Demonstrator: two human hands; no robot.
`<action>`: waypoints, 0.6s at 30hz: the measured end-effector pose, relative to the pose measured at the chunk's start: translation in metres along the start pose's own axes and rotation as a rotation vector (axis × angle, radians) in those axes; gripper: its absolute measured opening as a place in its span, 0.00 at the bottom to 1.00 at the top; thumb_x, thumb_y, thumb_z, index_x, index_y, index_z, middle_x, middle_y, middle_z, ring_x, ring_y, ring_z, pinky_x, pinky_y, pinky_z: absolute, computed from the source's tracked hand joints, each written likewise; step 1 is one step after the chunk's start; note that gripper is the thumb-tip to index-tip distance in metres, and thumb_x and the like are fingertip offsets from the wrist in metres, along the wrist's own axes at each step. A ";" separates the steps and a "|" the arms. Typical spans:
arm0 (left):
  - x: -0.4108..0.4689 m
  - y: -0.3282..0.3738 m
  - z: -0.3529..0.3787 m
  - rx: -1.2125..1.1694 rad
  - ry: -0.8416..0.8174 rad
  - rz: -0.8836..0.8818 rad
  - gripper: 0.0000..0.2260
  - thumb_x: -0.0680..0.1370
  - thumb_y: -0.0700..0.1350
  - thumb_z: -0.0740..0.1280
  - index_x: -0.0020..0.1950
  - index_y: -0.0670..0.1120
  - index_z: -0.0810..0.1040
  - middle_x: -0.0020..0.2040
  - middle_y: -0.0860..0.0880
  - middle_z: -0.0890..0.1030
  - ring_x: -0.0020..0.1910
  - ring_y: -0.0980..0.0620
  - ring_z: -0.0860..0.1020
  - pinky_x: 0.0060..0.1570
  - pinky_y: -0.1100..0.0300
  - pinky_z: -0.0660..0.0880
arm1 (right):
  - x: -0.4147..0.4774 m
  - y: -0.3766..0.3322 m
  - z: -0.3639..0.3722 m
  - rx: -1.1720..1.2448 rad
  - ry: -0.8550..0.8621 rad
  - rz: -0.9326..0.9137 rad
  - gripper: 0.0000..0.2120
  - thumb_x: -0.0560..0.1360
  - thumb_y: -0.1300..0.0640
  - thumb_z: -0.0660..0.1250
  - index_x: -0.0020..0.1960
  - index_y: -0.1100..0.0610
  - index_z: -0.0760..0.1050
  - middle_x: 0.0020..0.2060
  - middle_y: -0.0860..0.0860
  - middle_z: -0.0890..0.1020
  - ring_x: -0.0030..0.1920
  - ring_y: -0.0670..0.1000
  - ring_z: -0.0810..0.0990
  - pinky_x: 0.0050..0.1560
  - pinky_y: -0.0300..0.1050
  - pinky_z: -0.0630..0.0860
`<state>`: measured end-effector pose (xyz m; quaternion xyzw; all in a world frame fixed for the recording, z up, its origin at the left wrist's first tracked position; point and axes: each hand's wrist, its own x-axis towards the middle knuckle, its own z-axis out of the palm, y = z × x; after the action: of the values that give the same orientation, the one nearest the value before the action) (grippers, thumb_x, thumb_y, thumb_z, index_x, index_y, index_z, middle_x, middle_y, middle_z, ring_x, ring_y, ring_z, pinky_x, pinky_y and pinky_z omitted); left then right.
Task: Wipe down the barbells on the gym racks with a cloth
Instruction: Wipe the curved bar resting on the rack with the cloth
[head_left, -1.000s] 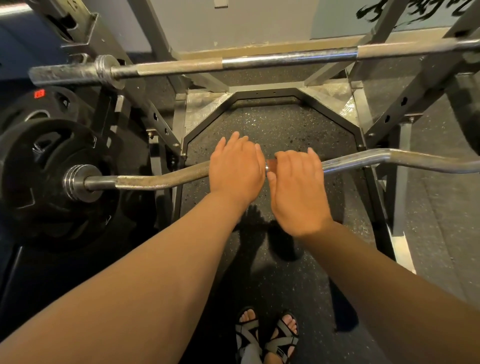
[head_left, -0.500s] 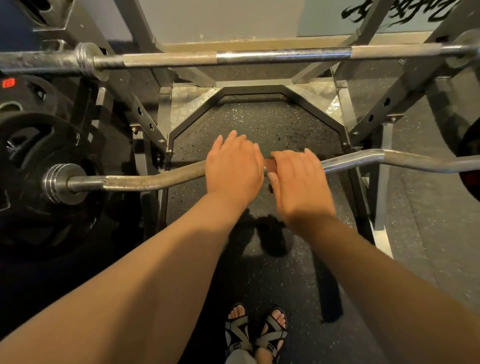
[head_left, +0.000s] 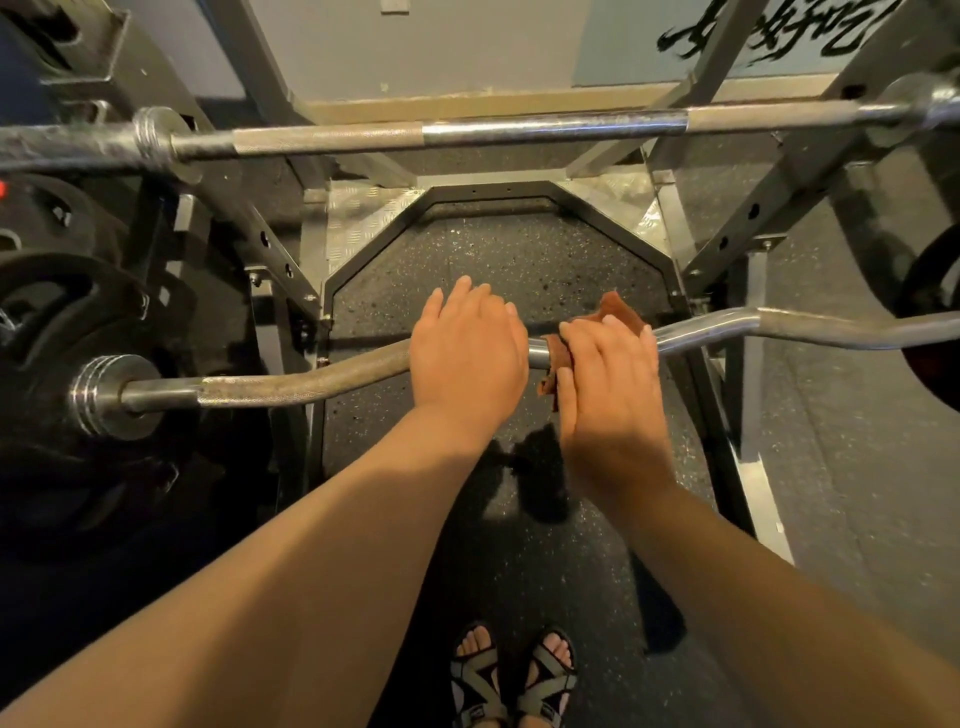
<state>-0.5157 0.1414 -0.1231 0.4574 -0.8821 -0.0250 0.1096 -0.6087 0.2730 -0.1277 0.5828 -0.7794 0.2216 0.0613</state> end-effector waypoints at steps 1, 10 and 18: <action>0.000 0.000 0.000 0.001 0.010 0.001 0.21 0.85 0.48 0.51 0.59 0.43 0.82 0.62 0.47 0.82 0.72 0.46 0.72 0.74 0.47 0.65 | 0.011 0.004 -0.003 -0.004 -0.048 -0.001 0.15 0.87 0.58 0.54 0.62 0.61 0.78 0.55 0.55 0.81 0.59 0.57 0.78 0.70 0.58 0.68; -0.001 0.000 0.006 0.007 0.047 0.007 0.21 0.85 0.48 0.50 0.60 0.43 0.82 0.63 0.47 0.82 0.72 0.47 0.73 0.74 0.47 0.65 | 0.025 0.003 -0.006 -0.153 -0.191 0.116 0.17 0.86 0.51 0.51 0.58 0.54 0.77 0.52 0.51 0.78 0.56 0.56 0.76 0.70 0.59 0.67; -0.003 0.001 0.005 0.017 0.039 -0.026 0.21 0.85 0.48 0.50 0.60 0.43 0.82 0.64 0.46 0.81 0.73 0.47 0.72 0.75 0.48 0.63 | 0.055 0.004 -0.026 -0.211 -0.383 0.123 0.15 0.85 0.48 0.53 0.50 0.55 0.74 0.46 0.54 0.79 0.47 0.56 0.74 0.53 0.53 0.73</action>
<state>-0.5164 0.1439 -0.1287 0.4703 -0.8739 -0.0101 0.1228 -0.6336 0.2357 -0.0861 0.5558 -0.8298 0.0273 -0.0409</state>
